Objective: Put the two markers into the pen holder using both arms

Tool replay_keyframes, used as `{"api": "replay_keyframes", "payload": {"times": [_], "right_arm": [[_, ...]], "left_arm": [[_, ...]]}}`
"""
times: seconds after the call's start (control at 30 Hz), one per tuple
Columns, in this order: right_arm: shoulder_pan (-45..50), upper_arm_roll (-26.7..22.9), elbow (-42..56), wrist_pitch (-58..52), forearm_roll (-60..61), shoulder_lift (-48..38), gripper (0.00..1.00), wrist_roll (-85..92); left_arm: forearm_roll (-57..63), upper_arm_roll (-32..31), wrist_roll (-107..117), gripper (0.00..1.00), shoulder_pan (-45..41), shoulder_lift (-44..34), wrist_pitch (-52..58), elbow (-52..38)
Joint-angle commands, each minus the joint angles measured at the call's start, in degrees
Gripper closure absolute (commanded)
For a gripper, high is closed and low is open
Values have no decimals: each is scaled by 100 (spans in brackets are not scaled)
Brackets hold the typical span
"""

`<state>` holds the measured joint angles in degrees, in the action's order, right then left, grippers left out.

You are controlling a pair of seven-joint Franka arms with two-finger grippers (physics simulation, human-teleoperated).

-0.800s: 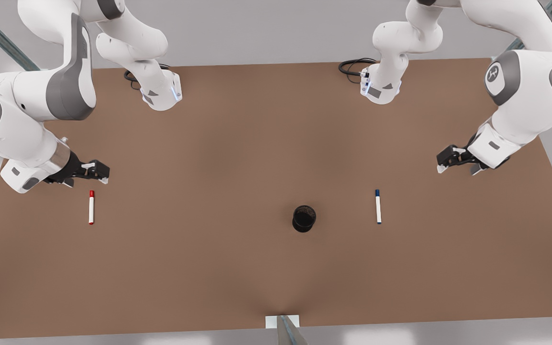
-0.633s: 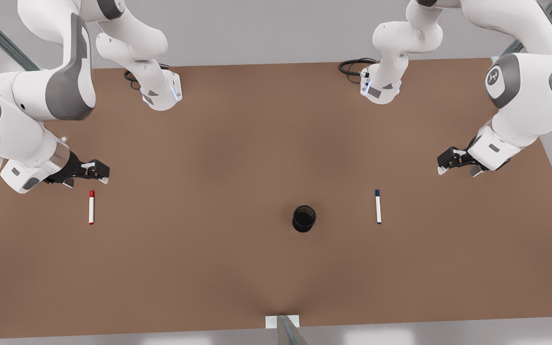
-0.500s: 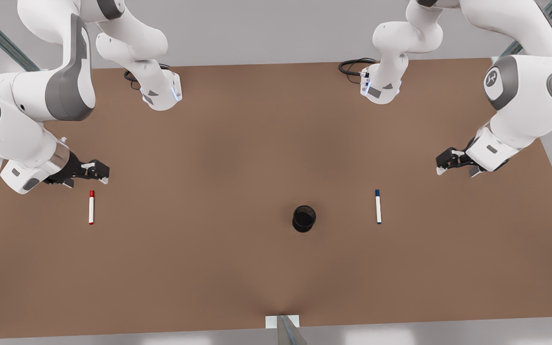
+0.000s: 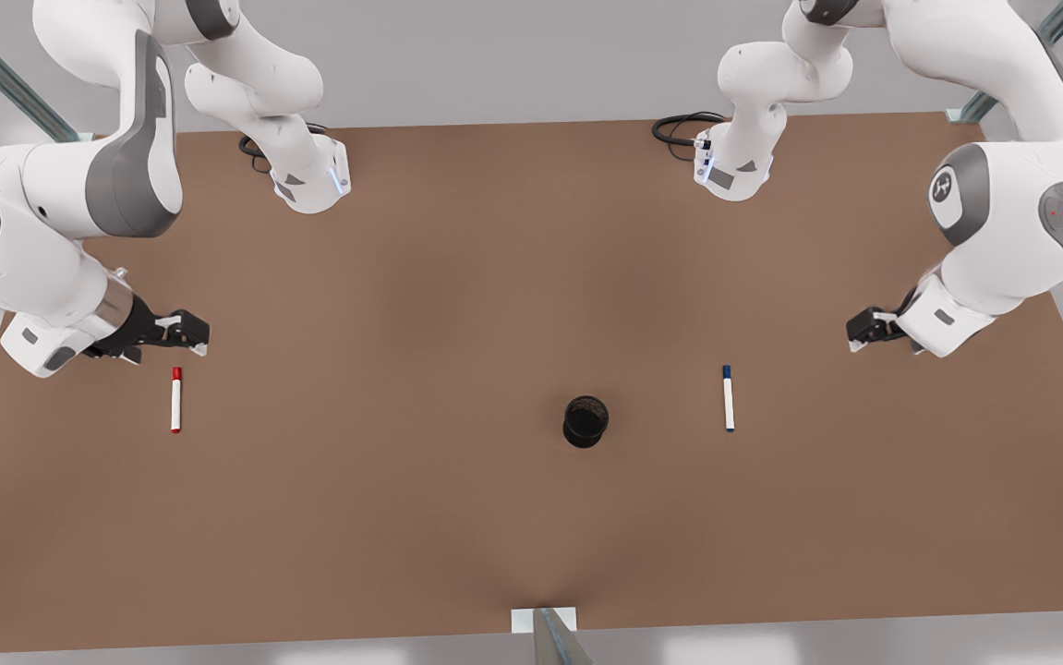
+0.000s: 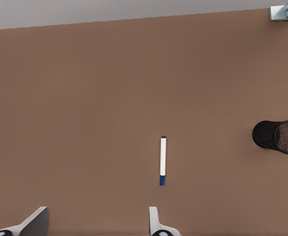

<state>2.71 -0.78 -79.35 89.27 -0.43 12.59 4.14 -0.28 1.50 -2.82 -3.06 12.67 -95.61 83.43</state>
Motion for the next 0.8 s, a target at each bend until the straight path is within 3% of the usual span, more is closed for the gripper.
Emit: {"api": "replay_keyframes", "payload": {"times": [0.0, 0.17, 0.37, 0.53, 0.77], "right_arm": [[-244, 16, -28, 546, 8, 436, 0, 104], [-939, 25, -37, 1953, 69, 1448, 0, 1343], [-1238, 60, -766, 2208, 26, 1597, 0, 1809], [-1387, 60, -1944, 2859, -264, 1333, 0, 1801], [-1994, 69, -2331, 3799, -326, 1685, 0, 2363]], "left_arm": [[-183, -1, -35, 0, -28, 245, -326, -2], [-245, -1, -61, 0, -46, 403, -599, 33], [-245, -1, -61, 0, -46, 403, -643, 33], [-245, -1, -70, 0, -37, 395, -643, 33], [-245, -1, -70, 0, -46, 403, -652, 33]]}}
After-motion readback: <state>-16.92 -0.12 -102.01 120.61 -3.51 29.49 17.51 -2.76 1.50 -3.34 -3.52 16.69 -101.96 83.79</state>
